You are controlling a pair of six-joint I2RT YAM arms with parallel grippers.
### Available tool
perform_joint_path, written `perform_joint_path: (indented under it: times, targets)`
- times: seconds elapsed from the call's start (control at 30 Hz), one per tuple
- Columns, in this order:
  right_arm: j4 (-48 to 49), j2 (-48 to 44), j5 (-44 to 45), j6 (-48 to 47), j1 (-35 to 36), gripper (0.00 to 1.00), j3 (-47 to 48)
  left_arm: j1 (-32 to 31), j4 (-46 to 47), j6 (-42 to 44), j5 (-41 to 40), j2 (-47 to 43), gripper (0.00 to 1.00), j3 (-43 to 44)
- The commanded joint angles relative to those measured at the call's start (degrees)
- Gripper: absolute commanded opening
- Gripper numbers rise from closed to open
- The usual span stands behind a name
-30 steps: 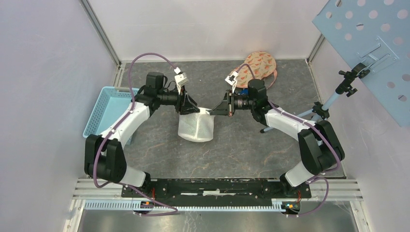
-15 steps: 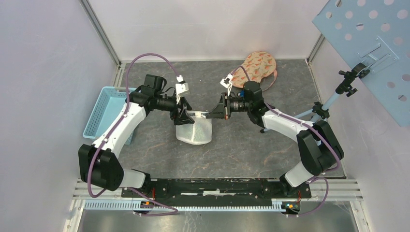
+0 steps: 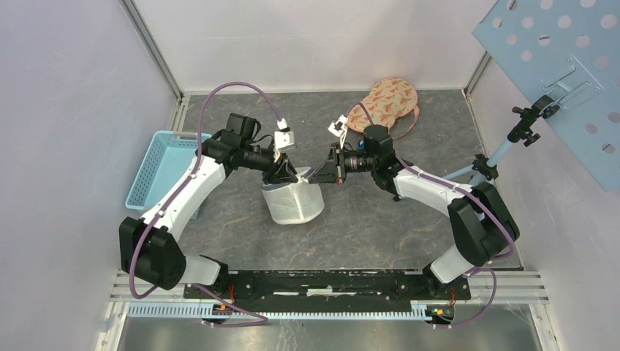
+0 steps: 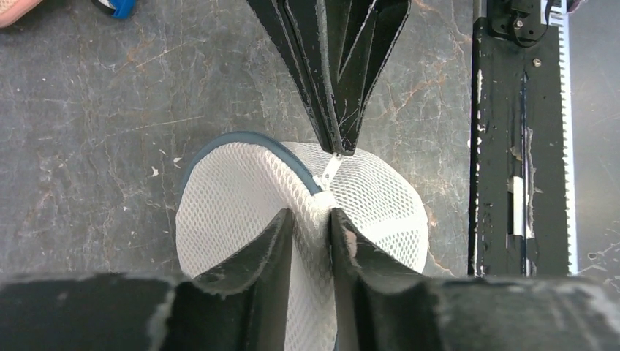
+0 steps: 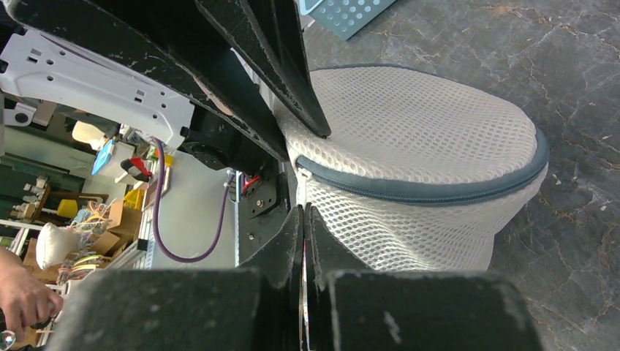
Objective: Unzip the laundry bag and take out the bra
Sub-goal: Unzip the laundry bag at the center of the board.
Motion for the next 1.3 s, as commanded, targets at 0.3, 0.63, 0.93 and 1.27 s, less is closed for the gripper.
perform_joint_path:
  times: [0.3,0.63,0.93,1.27]
  targets:
    - [3.1,0.1,-0.4,0.7,0.4,0.00,1.2,-1.9,4.8,-2.6,-0.4,-0.6,0.62,-3.2]
    - [4.3,1.1,-1.2,1.3,1.0,0.01,1.1,-2.8,9.1,-8.0,1.4,0.2,0.10,-3.6]
    - [8.7,2.3,-2.2,4.9,1.0,0.35,0.9,-2.8,10.3,-9.8,2.8,0.0,0.02,-4.6]
    - [10.2,3.5,-2.1,6.1,1.8,0.37,2.1,-3.4,11.4,-11.2,2.7,0.0,0.02,-4.8]
